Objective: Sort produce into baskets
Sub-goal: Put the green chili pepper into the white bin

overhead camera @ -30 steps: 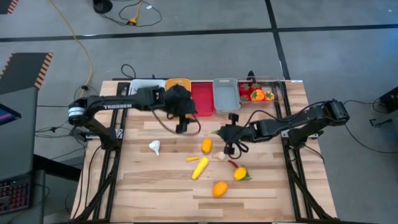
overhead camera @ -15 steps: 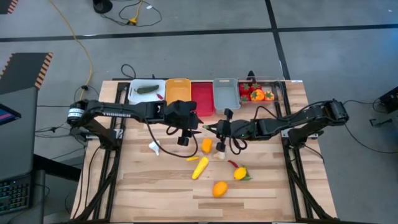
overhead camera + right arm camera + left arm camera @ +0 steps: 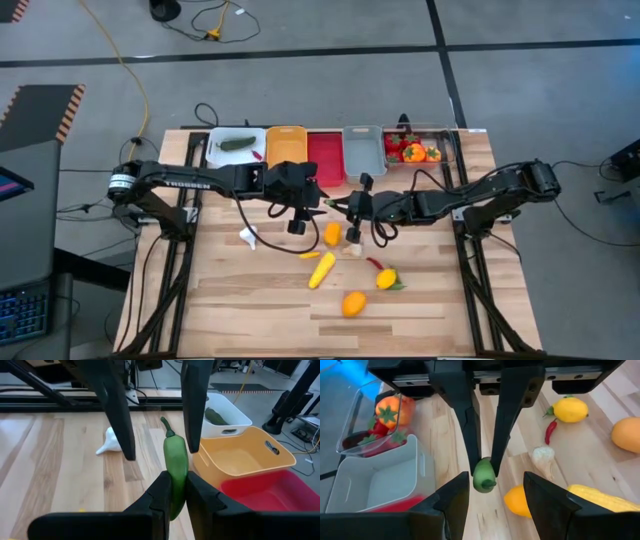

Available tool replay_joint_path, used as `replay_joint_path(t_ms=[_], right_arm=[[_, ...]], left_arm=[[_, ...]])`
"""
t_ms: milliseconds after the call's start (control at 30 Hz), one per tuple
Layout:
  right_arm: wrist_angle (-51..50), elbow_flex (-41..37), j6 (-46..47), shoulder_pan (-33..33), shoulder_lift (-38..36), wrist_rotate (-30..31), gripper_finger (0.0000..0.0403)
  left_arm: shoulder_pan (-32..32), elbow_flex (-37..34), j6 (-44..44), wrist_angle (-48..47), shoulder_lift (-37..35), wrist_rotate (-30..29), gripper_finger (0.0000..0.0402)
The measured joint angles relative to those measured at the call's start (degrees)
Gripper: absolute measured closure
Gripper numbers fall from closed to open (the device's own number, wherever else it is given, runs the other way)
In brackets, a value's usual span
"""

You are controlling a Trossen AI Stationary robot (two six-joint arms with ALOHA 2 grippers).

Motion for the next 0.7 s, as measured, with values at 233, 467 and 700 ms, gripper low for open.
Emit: replay_joint_path(t_ms=[233,467,700], right_arm=[[0.48,0.0,0.0,0.0,0.02,-0.02,0.0326],[0.46,0.0,0.0,0.0,0.02,-0.09,0.0326],[0.33,0.0,2.52,0.0,0.02,-0.99,0.0326]], left_arm=[[0.04,0.0,-0.09,0.01,0.0,-1.21,0.0288],[0.07,0.0,-0.09,0.04,0.0,-2.16,0.0362],[0.05,-0.02,-0.39,-0.01,0.0,-2.1,0.0384]])
